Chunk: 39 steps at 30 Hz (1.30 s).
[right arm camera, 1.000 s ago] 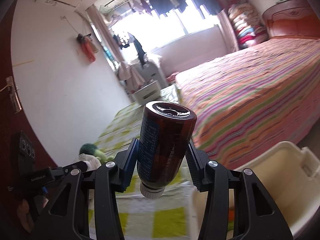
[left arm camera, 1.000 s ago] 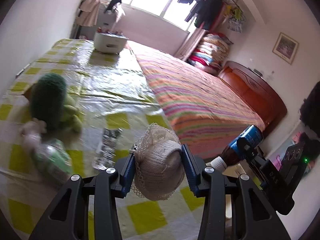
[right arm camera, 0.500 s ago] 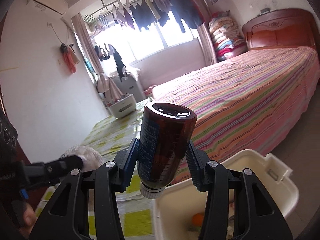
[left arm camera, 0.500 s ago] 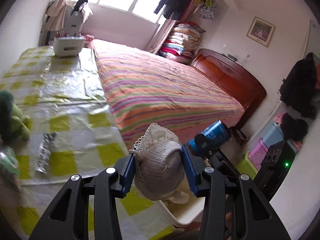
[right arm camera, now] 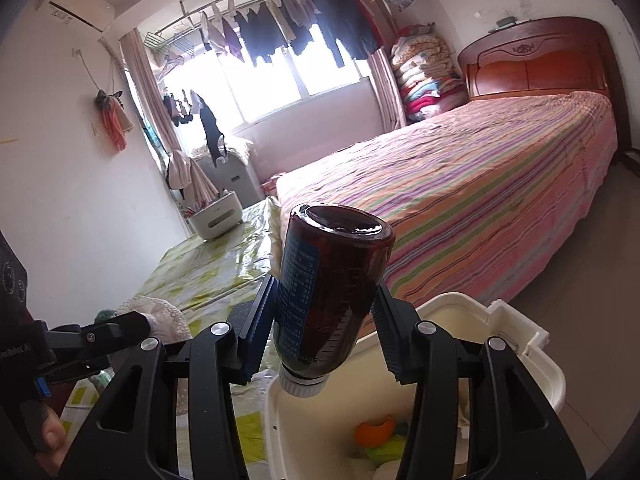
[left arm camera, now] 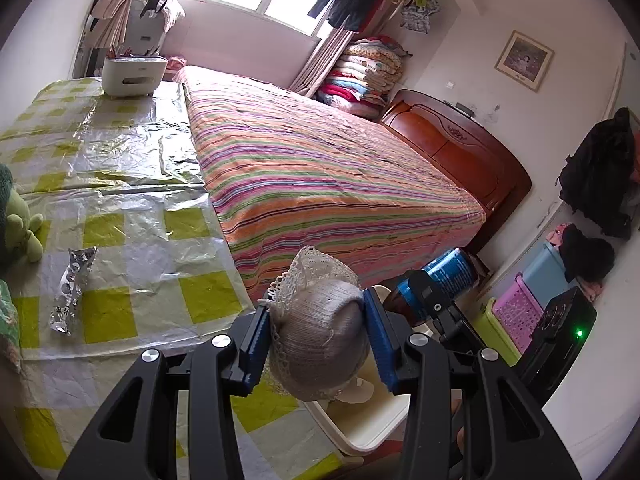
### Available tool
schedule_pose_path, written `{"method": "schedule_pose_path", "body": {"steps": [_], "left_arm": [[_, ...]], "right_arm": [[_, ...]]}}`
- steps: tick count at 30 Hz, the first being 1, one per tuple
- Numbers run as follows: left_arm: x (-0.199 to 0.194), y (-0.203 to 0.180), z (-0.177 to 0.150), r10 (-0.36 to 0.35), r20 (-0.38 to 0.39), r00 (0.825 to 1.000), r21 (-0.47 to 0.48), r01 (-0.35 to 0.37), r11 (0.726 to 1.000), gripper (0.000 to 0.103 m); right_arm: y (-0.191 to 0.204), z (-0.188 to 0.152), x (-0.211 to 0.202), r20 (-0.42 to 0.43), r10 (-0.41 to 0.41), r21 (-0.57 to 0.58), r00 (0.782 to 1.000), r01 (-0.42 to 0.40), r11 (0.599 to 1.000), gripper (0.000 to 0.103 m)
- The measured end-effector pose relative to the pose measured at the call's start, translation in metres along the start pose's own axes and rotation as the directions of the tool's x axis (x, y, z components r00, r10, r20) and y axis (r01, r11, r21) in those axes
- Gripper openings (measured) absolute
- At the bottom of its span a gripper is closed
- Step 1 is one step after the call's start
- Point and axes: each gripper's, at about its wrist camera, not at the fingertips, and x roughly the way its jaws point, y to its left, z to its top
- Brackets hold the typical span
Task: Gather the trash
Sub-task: 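Drop the brown bottle into the bin with the right tool while the left tool carries the hat, then drop the white crocheted hat into the cream bin with the left tool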
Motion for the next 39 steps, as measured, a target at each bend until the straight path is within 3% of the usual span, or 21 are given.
{"method": "schedule_pose_path", "body": {"steps": [4, 8, 17, 30, 33, 35, 39], "left_arm": [[0.001, -0.004, 0.000, -0.004, -0.001, 1.000, 0.005, 0.004, 1.000, 0.043], [0.005, -0.006, -0.001, -0.005, -0.011, 1.000, 0.010, 0.005, 1.000, 0.043], [0.016, -0.012, -0.005, -0.008, -0.040, 0.999, 0.021, 0.009, 1.000, 0.043], [0.053, -0.031, -0.021, -0.028, -0.146, 0.989, 0.064, 0.038, 0.997, 0.046], [0.060, -0.037, -0.025, -0.038, -0.168, 0.985, 0.069, 0.050, 0.996, 0.055], [0.062, -0.041, -0.026, -0.028, -0.174, 0.984, 0.077, 0.042, 0.996, 0.074], [0.053, -0.047, -0.026, -0.002, -0.124, 0.992, 0.114, 0.016, 0.993, 0.081]], "right_arm": [[-0.001, 0.001, -0.005, 0.012, -0.017, 0.007, 1.000, 0.017, 1.000, 0.049], [-0.002, 0.001, -0.007, 0.020, -0.029, 0.018, 0.999, 0.029, 0.999, 0.062], [-0.028, 0.006, -0.031, 0.101, -0.019, 0.134, 0.995, 0.005, 0.991, 0.065], [-0.051, 0.007, -0.048, 0.173, -0.037, 0.235, 0.984, -0.005, 0.972, 0.069], [-0.054, 0.007, -0.046, 0.178, -0.041, 0.249, 0.983, -0.005, 0.968, 0.069], [-0.054, 0.006, -0.046, 0.181, -0.039, 0.255, 0.983, -0.009, 0.967, 0.069], [-0.051, 0.006, -0.044, 0.173, -0.032, 0.253, 0.984, -0.013, 0.967, 0.071]]}}
